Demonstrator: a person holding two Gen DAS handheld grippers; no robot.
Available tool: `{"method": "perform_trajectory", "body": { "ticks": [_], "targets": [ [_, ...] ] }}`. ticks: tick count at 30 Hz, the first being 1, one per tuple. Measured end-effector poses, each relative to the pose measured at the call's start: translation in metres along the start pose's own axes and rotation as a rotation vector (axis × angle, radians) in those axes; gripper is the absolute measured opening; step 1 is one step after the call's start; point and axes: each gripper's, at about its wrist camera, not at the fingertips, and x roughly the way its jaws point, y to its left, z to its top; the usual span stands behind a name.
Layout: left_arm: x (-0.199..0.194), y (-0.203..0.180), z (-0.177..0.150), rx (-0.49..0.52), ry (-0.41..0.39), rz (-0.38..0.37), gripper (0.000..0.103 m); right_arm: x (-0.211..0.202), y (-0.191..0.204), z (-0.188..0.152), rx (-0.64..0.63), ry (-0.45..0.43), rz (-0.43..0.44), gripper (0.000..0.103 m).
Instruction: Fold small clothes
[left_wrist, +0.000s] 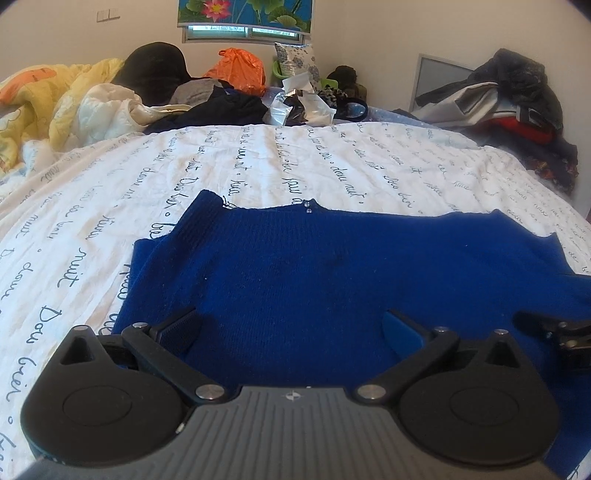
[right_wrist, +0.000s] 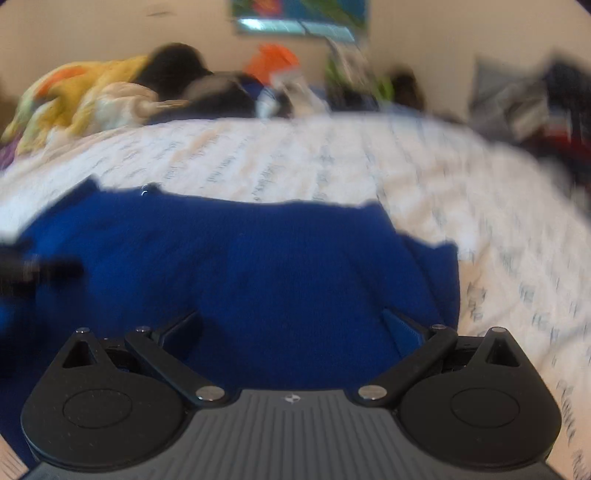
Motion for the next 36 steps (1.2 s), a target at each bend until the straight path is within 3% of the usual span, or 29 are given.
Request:
{"method": "perform_trajectory", "body": {
  "ticks": [4, 8, 12, 16, 18, 21, 23, 36],
  "targets": [
    [-0.008, -0.002, 0.000, -0.026, 0.022, 0.026, 0.103, 0.003, 0.001, 0.003, 0.007, 0.005, -0.009, 0.103],
    [-0.043, -0.004, -0.013, -0.081, 0.026, -0.048, 0.103, 0.002, 0.000, 0.002, 0.014, 0.000, -0.007, 0.103],
    [-0.044, -0.015, -0.037, 0.043, 0.018, 0.008, 0.103, 0.003, 0.000, 0.003, 0.015, 0.001, -0.008, 0.103],
    [-0.039, -0.022, -0.035, 0.044, 0.022, 0.051, 0.103, -0.002, 0.002, 0.001, 0.011, -0.007, -0.016, 0.103],
    [-0.041, -0.021, -0.036, 0.040, 0.021, 0.046, 0.103, -0.020, 0.004, -0.002, 0.030, -0.005, -0.055, 0.103],
    [-0.042, -0.018, -0.037, 0.037, 0.018, 0.036, 0.103, -0.044, 0.006, -0.019, 0.062, -0.008, -0.039, 0.103],
    [-0.041, -0.019, -0.037, 0.038, 0.020, 0.039, 0.103, -0.046, 0.013, -0.036, 0.003, 0.002, -0.060, 0.103],
    [-0.041, -0.021, -0.038, 0.042, 0.017, 0.050, 0.103, -0.042, 0.011, -0.034, 0.026, 0.005, -0.060, 0.103]
  ]
}}
